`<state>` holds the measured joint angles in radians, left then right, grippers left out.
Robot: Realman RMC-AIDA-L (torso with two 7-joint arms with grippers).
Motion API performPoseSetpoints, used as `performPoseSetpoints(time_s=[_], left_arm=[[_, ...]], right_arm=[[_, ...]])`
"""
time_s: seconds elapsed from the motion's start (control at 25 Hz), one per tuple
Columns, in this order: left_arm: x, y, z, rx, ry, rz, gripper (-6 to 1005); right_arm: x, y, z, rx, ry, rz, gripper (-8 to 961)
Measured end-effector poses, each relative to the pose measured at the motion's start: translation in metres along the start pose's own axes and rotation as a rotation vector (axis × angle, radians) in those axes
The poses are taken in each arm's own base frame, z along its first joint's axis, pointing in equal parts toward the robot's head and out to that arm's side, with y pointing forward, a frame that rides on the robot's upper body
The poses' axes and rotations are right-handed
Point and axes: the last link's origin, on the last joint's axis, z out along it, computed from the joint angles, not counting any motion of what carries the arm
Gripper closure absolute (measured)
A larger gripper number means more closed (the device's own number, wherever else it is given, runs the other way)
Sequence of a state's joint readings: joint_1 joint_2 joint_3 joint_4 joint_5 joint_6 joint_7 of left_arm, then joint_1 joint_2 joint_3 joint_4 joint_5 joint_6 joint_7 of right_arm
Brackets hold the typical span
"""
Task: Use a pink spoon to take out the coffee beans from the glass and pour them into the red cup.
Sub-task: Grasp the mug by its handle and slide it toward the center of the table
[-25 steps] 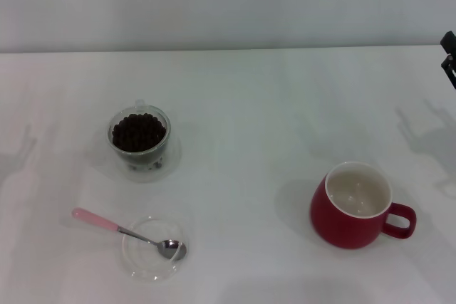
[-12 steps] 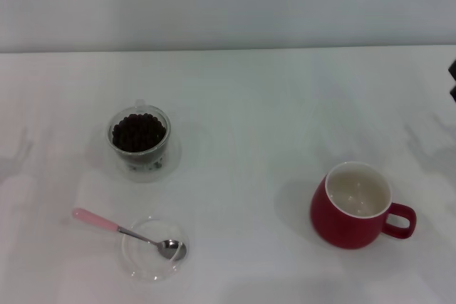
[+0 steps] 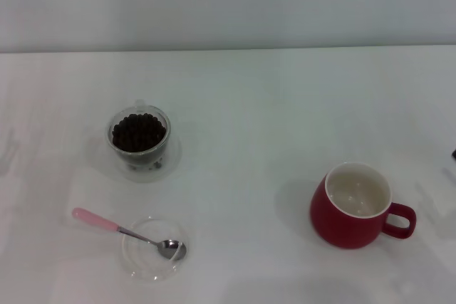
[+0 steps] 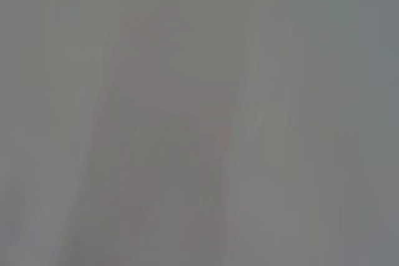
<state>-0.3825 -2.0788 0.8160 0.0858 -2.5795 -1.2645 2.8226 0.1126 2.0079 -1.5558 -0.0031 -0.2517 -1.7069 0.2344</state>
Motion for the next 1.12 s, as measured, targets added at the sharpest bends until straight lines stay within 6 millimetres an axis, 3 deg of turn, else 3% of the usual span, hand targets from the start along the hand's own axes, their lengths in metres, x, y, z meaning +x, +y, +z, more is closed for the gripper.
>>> performPoseSetpoints(time_s=[0.36,1.12], left_arm=[[0.002,-0.003,0.001,0.002,0.005,0.01,115],[0.001,-0.009,-0.012,0.013,0.008,0.021,114]], right_arm=[[0.016,0.026,-0.019,-0.146,0.134,0.105,351],[0.039,0.03,-0.014,-0.162,0.29,0.129,352]])
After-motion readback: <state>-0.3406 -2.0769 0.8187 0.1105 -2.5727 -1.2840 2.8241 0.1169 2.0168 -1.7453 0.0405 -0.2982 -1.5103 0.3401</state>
